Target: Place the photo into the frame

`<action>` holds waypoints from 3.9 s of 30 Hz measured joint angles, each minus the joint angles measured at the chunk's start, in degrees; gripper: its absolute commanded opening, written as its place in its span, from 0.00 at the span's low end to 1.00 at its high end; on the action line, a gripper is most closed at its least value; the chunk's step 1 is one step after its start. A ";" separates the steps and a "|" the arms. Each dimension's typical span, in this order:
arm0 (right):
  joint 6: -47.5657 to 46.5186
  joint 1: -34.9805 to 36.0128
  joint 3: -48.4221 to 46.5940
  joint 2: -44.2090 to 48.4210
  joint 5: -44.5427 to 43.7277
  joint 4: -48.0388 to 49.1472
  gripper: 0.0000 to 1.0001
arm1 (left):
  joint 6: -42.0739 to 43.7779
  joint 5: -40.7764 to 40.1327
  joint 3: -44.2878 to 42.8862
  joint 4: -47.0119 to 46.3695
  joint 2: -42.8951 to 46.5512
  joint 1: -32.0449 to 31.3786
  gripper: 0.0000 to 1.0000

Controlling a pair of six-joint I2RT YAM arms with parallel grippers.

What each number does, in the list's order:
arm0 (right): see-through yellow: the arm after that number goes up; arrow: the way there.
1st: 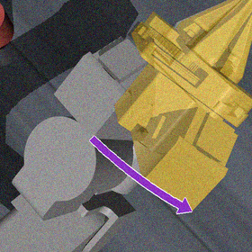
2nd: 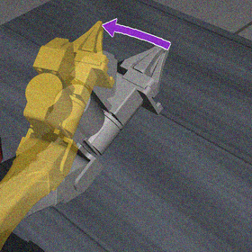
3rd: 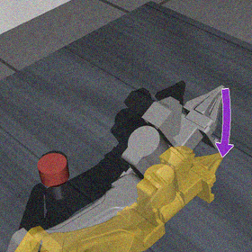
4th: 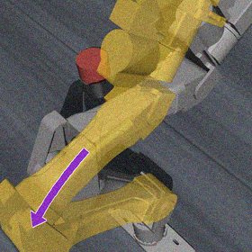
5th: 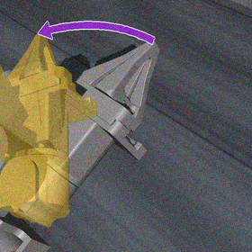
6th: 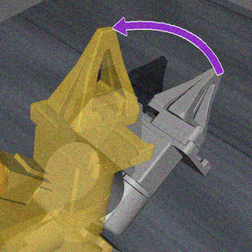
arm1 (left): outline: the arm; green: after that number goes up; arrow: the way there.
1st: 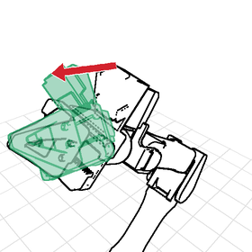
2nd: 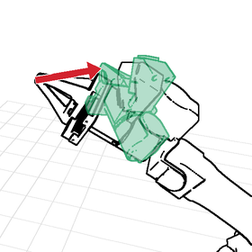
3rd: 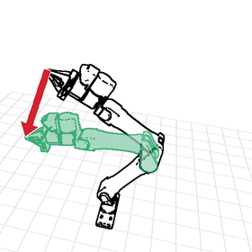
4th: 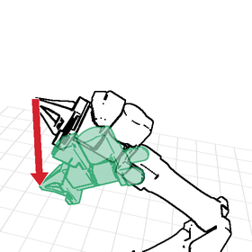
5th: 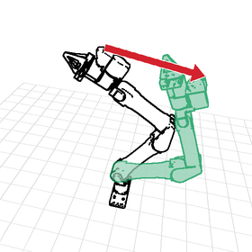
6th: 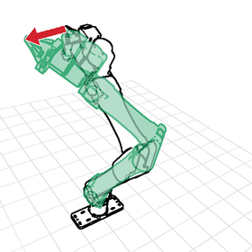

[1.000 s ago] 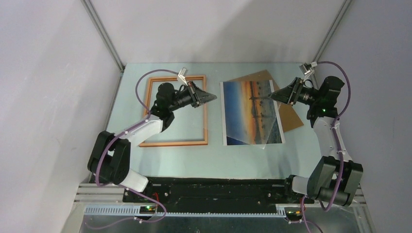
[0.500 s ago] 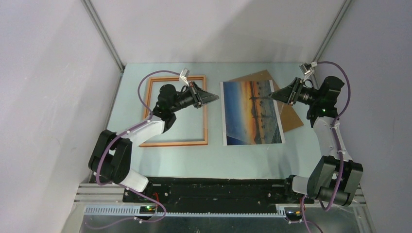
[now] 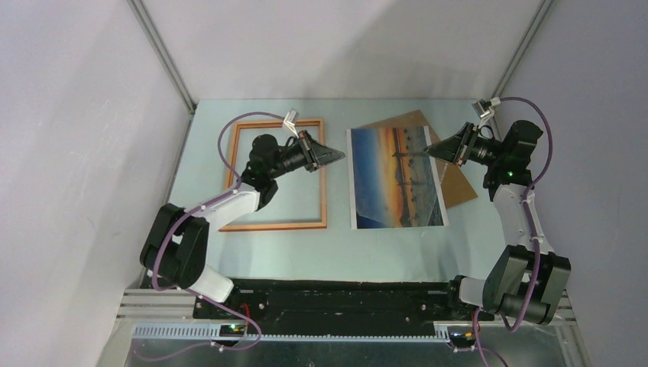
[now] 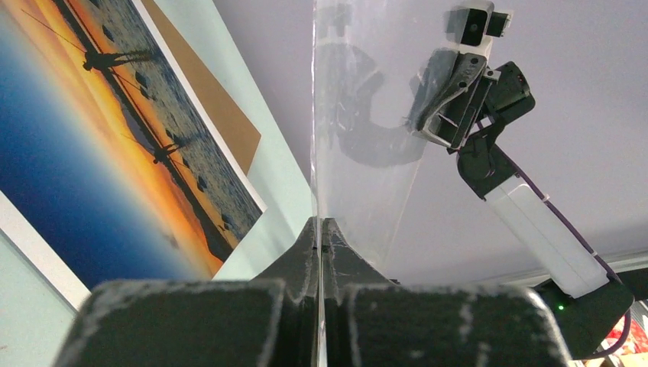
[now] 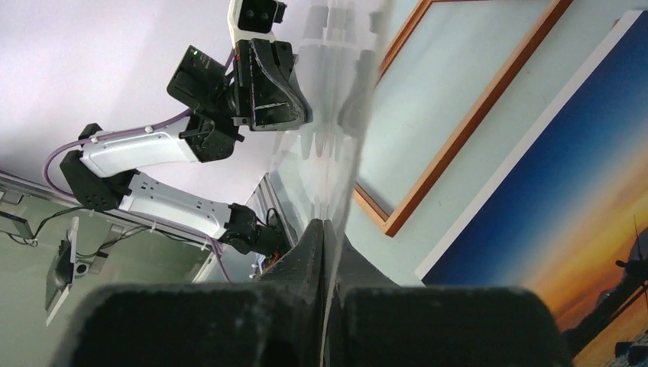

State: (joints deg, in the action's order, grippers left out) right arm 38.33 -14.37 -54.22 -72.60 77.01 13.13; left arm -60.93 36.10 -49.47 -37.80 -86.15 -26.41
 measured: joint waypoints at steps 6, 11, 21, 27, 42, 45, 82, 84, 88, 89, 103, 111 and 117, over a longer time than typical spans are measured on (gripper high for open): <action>0.13 -0.13 0.00 0.00 0.00 -0.07 0.00 | 1.03 -0.11 0.04 -0.50 -0.24 -0.02 0.18; 0.83 -0.28 0.00 0.00 0.35 0.39 0.00 | 2.05 -0.15 0.04 -0.59 -0.94 -0.04 0.42; 4.15 -0.37 0.00 -0.37 1.44 4.59 0.00 | 5.46 0.00 -0.04 3.56 -2.25 0.66 0.97; 5.11 -0.26 0.00 -1.16 1.18 5.49 0.00 | 9.53 0.04 -0.61 8.48 -2.21 4.37 1.00; 5.14 5.92 -0.02 -4.87 -2.47 5.42 0.00 | 37.57 -8.00 -13.16 42.12 1.73 25.42 1.00; 5.16 7.89 -0.17 -6.84 -3.52 5.42 0.00 | 42.62 -11.67 -15.10 49.88 0.98 30.56 1.00; 1.09 15.87 -2.67 -11.34 -6.38 0.61 0.00 | 51.98 -24.02 -24.59 70.97 -24.15 39.67 0.35; 0.85 15.87 -2.67 -11.34 -6.45 0.50 0.00 | 51.91 -23.63 -24.59 70.97 -24.28 39.67 0.31; 0.44 15.87 -2.67 -11.34 -6.69 0.24 0.00 | 52.06 -22.99 -24.59 70.99 -24.35 39.67 0.24; 0.31 15.87 -2.67 -11.34 -6.75 0.09 0.00 | 52.13 -22.82 -24.57 70.99 -24.35 39.67 0.21; -1.42 15.87 -2.67 -11.34 -7.65 -2.23 0.00 | 54.27 -21.99 -19.93 67.91 -21.49 37.51 0.00; -2.43 15.76 -2.67 -11.34 -7.82 -2.71 0.00 | 56.76 -22.38 -16.94 67.52 -19.15 34.56 0.00; -2.43 15.76 -2.67 -11.34 -7.96 -2.71 0.00 | 57.90 -22.29 -16.06 68.13 -18.32 31.28 0.00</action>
State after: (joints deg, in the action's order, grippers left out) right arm 35.90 1.39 -56.88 -83.94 69.06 10.41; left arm -3.03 13.80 -65.54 30.33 -104.47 4.86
